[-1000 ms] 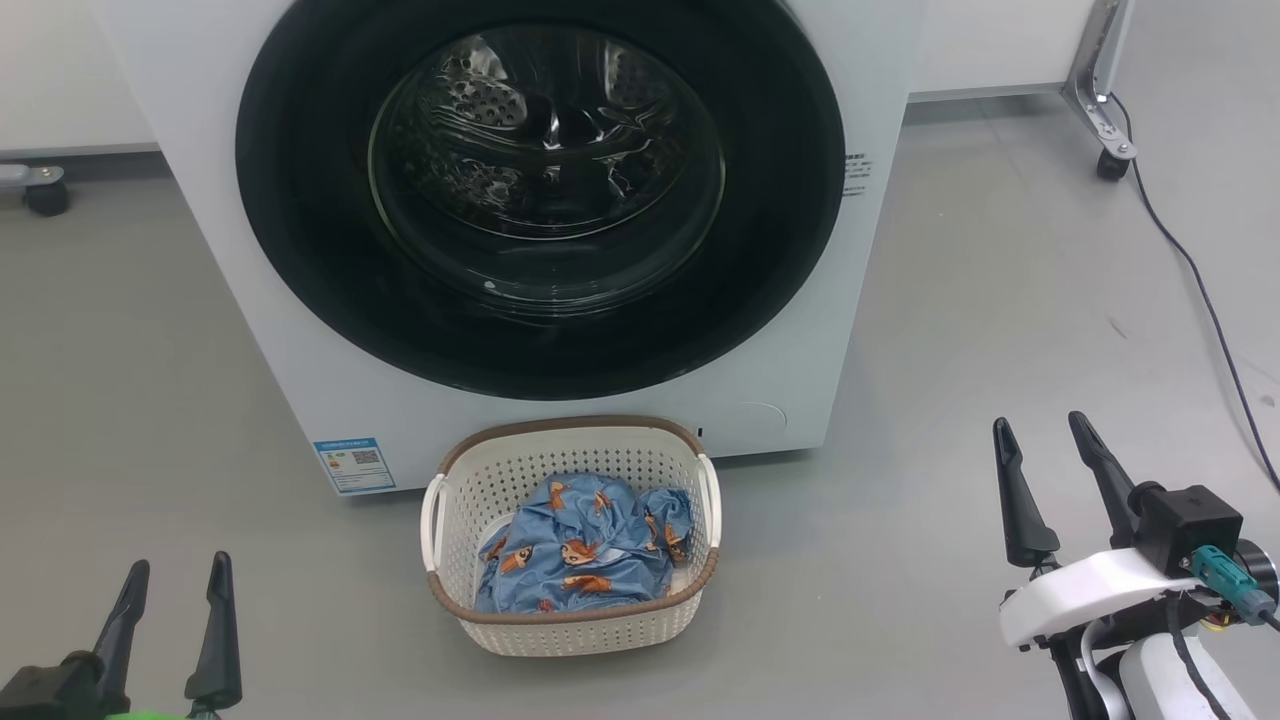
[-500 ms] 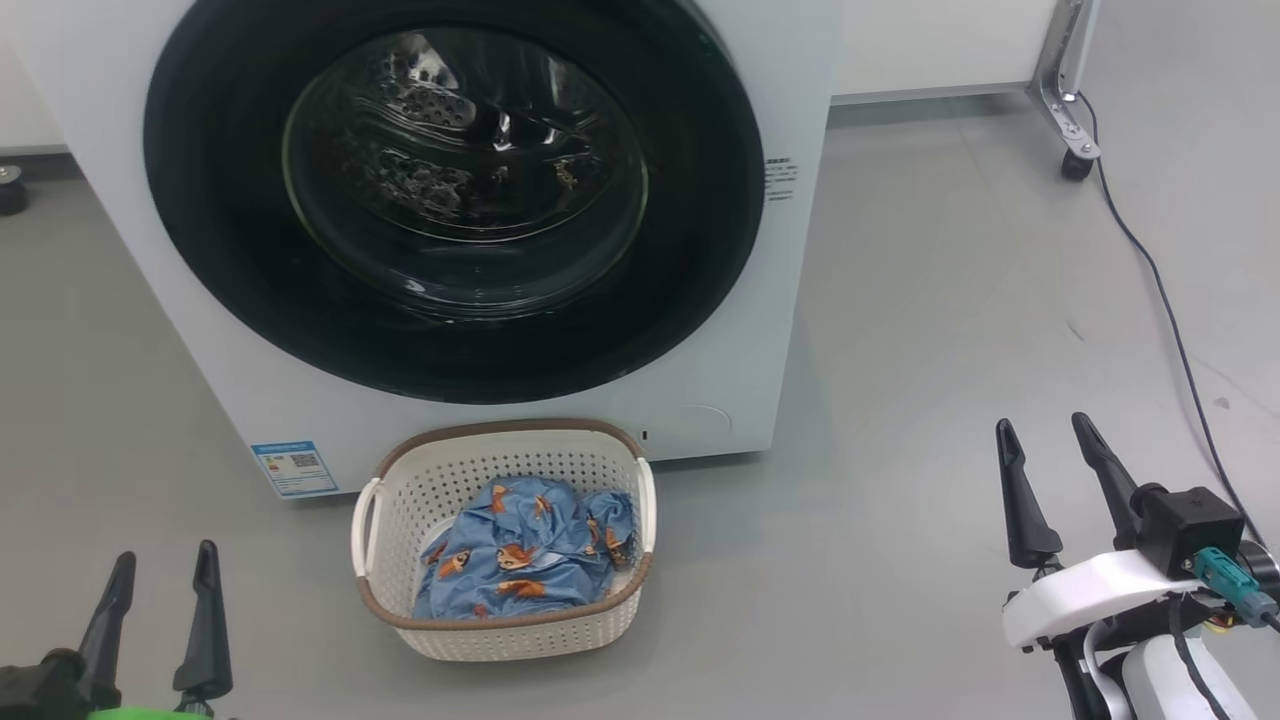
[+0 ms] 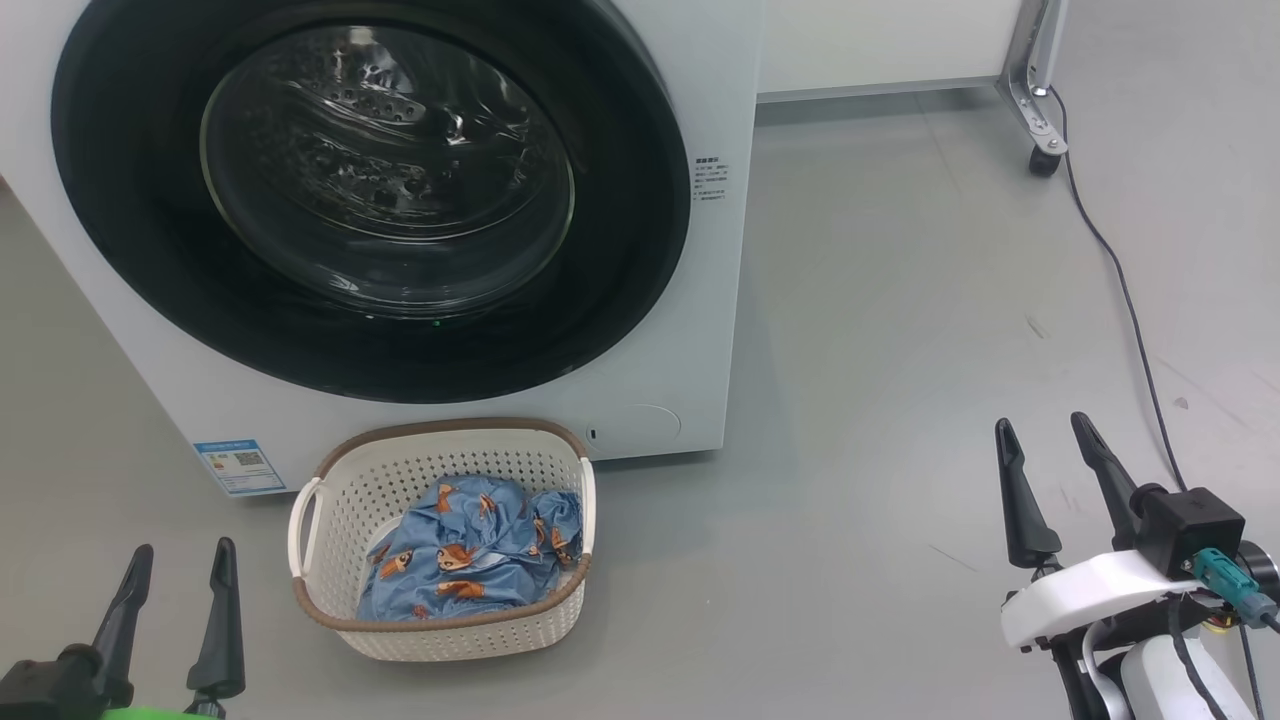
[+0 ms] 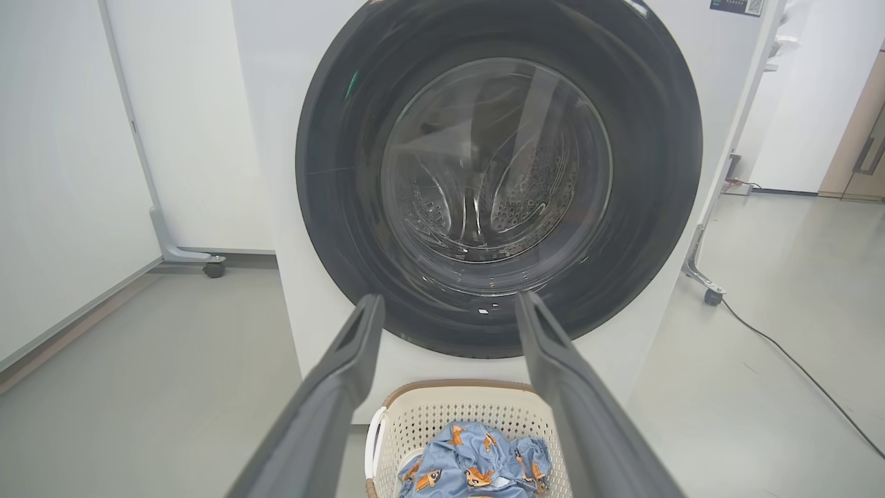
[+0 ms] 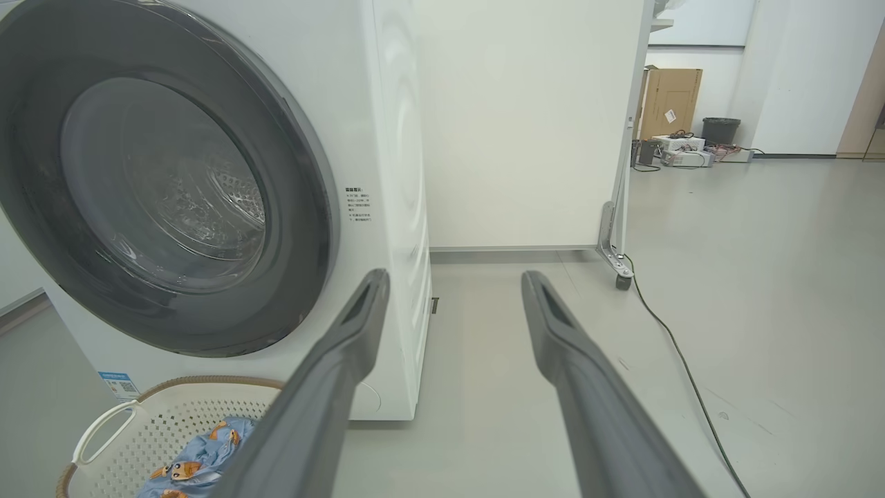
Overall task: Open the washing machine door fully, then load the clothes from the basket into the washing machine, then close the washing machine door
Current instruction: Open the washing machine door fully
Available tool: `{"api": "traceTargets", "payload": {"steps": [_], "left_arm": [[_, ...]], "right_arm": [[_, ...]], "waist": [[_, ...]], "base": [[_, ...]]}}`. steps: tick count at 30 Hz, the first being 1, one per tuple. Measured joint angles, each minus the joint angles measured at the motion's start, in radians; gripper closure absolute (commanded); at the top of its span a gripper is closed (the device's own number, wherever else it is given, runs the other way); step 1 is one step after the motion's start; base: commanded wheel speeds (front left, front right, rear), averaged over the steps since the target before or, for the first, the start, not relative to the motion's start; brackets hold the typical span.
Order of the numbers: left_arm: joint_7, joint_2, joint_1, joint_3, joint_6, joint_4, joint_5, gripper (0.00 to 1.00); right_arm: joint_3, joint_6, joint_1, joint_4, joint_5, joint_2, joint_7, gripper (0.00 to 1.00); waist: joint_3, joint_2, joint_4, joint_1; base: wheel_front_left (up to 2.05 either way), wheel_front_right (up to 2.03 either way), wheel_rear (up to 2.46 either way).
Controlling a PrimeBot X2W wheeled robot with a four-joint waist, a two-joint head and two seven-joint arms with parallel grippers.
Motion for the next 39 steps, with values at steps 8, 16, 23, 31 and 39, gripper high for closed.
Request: {"api": "traceTargets", "payload": {"steps": [8,16,23,31,39], "left_arm": [[0.000,0.000,0.010,0.000,0.000,-0.007,0.000,0.00],[0.000,0.000,0.013,-0.001,0.000,-0.010,0.001,0.00],[0.000,-0.001,0.020,0.000,0.000,-0.013,0.001,0.00],[0.000,-0.003,0.025,0.005,0.000,-0.016,0.004,0.00],[0.000,-0.006,0.033,0.005,0.000,-0.025,0.012,0.00]], "right_arm": [[-0.005,0.008,0.000,0.000,-0.002,0.006,0.000,0.00],[-0.011,0.016,0.000,0.001,-0.007,0.010,0.000,0.00],[-0.012,0.017,0.001,0.005,-0.009,0.013,0.000,0.00],[-0.020,0.025,0.002,0.011,-0.009,0.017,0.000,0.00],[-0.049,0.028,0.002,0.011,0.029,0.046,0.000,0.00]], "waist": [[0.000,0.0000,0.003,0.0000],[-0.001,0.0000,0.005,0.0000],[-0.005,0.0000,0.007,0.0000],[-0.008,0.0000,0.007,0.0000],[-0.002,0.0000,0.009,0.0000]], "base": [[0.36,0.36,-0.72],[0.17,0.17,-0.33],[0.01,0.01,-0.03],[0.00,0.00,0.00],[0.00,0.00,0.00]]}}
